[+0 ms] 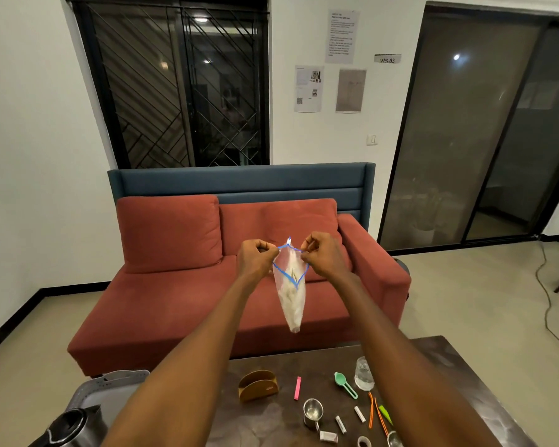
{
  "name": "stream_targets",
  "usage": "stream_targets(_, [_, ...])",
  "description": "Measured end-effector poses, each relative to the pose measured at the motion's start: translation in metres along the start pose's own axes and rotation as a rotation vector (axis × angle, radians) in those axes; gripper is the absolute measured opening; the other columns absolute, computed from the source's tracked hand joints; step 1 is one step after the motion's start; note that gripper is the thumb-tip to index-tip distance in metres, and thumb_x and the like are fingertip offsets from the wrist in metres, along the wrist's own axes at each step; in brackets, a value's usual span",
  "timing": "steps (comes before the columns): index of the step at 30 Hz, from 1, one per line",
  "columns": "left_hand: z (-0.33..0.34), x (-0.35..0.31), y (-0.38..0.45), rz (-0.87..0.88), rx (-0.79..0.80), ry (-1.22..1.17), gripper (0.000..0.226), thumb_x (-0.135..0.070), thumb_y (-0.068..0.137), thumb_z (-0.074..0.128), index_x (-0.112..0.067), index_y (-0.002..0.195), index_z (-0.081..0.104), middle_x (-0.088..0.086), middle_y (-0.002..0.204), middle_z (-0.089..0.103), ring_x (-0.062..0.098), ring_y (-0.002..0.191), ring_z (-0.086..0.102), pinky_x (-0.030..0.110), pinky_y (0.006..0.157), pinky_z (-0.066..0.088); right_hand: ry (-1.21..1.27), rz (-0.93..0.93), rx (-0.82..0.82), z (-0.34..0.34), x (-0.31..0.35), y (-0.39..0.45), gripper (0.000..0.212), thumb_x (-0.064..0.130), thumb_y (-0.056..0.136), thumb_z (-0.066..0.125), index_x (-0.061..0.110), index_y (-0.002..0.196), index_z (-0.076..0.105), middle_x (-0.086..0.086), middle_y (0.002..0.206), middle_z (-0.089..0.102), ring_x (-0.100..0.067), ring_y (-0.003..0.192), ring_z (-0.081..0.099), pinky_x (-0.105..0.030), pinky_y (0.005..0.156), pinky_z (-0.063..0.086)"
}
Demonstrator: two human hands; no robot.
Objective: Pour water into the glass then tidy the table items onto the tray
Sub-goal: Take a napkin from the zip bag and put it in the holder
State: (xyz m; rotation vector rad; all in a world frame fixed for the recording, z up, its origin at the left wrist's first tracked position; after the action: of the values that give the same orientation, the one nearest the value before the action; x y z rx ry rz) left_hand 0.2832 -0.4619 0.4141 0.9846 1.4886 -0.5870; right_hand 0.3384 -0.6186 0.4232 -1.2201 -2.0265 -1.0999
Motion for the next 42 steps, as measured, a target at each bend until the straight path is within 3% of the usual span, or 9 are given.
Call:
stream_targets(4, [-0.006, -0.003, 0.000, 0.081, 0.026, 0.013, 0.007, -0.002, 0.080, 0.064, 0.003, 0.083, 0.067, 0.014, 0.073, 0.064, 0.023, 0.061, 0.058, 0.044, 0.060, 0.057, -0.351, -0.028, 0.189, -0.003, 0.000, -0.003, 0.042, -0.005, 0.070, 0.050, 0.019, 0.086, 0.080, -0.006, 0.100, 0.073, -0.023, 0.084, 0.064, -0.033, 0.066, 0.048])
stream_targets(10, [0.000, -0.008, -0.010, 0.130, 0.132, -0.035, 0.014, 0.006, 0.082, 0.057, 0.005, 0.095, 0.063, 0.013, 0.078, 0.059, 0.018, 0.066, 0.057, 0.032, 0.055, 0.055, -0.557, 0.083, 0.345, 0.012, -0.004, -0.006, 0.032, 0.018, 0.087, 0.061, 0.025, 0.118, 0.065, -0.003, 0.124, 0.061, -0.023, 0.104, 0.063, -0.040, 0.088, 0.055])
stream_targets(15, [-0.003, -0.005, -0.008, 0.165, 0.089, -0.041, 0.013, 0.011, 0.085, 0.057, 0.009, 0.096, 0.062, 0.009, 0.077, 0.057, 0.020, 0.073, 0.052, 0.038, 0.072, 0.050, -0.545, 0.030, 0.270, 0.015, -0.002, -0.006, 0.032, 0.011, 0.086, 0.053, 0.017, 0.112, 0.070, -0.006, 0.118, 0.064, -0.026, 0.098, 0.063, -0.041, 0.082, 0.055])
stream_targets(20, [-0.004, -0.004, -0.008, 0.233, 0.058, -0.012, 0.013, 0.012, 0.083, 0.055, 0.005, 0.090, 0.062, 0.005, 0.074, 0.056, 0.011, 0.063, 0.046, 0.025, 0.062, 0.044, -0.429, 0.025, 0.211, 0.020, 0.001, -0.008, 0.019, 0.013, 0.079, 0.052, 0.000, 0.075, 0.064, -0.013, 0.071, 0.061, -0.031, 0.069, 0.058, -0.044, 0.065, 0.054])
stream_targets(24, [-0.003, -0.002, -0.006, 0.236, 0.043, -0.014, 0.013, 0.009, 0.082, 0.056, 0.001, 0.089, 0.063, -0.001, 0.071, 0.056, 0.009, 0.062, 0.044, 0.021, 0.059, 0.042, -0.473, 0.032, 0.237, 0.021, -0.001, -0.010, 0.025, 0.006, 0.081, 0.054, 0.005, 0.101, 0.070, -0.015, 0.105, 0.069, -0.032, 0.095, 0.063, -0.042, 0.081, 0.054])
stream_targets(27, [-0.004, -0.001, -0.006, 0.248, 0.063, -0.027, 0.015, 0.010, 0.081, 0.055, -0.001, 0.086, 0.063, -0.002, 0.069, 0.056, 0.009, 0.063, 0.046, 0.022, 0.060, 0.044, -0.629, 0.050, 0.295, 0.022, -0.005, -0.013, 0.030, 0.020, 0.086, 0.057, 0.014, 0.115, 0.063, -0.010, 0.118, 0.064, -0.033, 0.108, 0.061, -0.041, 0.088, 0.050])
stream_targets(30, [-0.004, -0.001, -0.006, 0.265, 0.082, -0.038, 0.015, 0.011, 0.079, 0.055, -0.001, 0.084, 0.061, 0.002, 0.072, 0.058, 0.014, 0.068, 0.049, 0.029, 0.064, 0.045, -0.745, 0.037, 0.279, 0.024, -0.006, -0.015, 0.033, 0.032, 0.089, 0.055, 0.016, 0.117, 0.060, -0.009, 0.119, 0.064, -0.033, 0.111, 0.060, -0.041, 0.093, 0.043])
stream_targets(36, [-0.003, -0.003, -0.009, 0.305, 0.104, -0.017, 0.020, 0.015, 0.076, 0.050, 0.000, 0.082, 0.062, 0.009, 0.072, 0.055, 0.017, 0.067, 0.046, 0.032, 0.063, 0.042, -0.646, 0.065, 0.069, 0.022, -0.007, -0.018, 0.019, 0.010, 0.085, 0.054, 0.011, 0.102, 0.063, -0.011, 0.107, 0.067, -0.033, 0.104, 0.060, -0.041, 0.092, 0.041])
stream_targets(42, [0.004, -0.001, -0.015, 0.403, 0.024, 0.317, 0.037, 0.005, 0.072, 0.046, -0.018, 0.081, 0.074, 0.000, 0.082, 0.053, 0.013, 0.066, 0.049, 0.026, 0.059, 0.036, -0.451, 0.081, 0.039, 0.022, -0.006, -0.016, 0.029, 0.009, 0.082, 0.055, 0.008, 0.111, 0.063, -0.014, 0.112, 0.066, -0.039, 0.110, 0.056, -0.041, 0.091, 0.039])
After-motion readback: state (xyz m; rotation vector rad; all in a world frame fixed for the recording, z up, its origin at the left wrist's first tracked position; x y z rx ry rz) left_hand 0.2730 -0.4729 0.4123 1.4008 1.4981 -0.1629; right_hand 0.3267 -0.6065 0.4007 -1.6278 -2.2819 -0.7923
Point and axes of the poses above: each hand's wrist, its own y-axis towards the middle knuckle, its own z-axis out of the palm, x = y × z, the point moved 1 cm from there along y, towards the middle knuckle
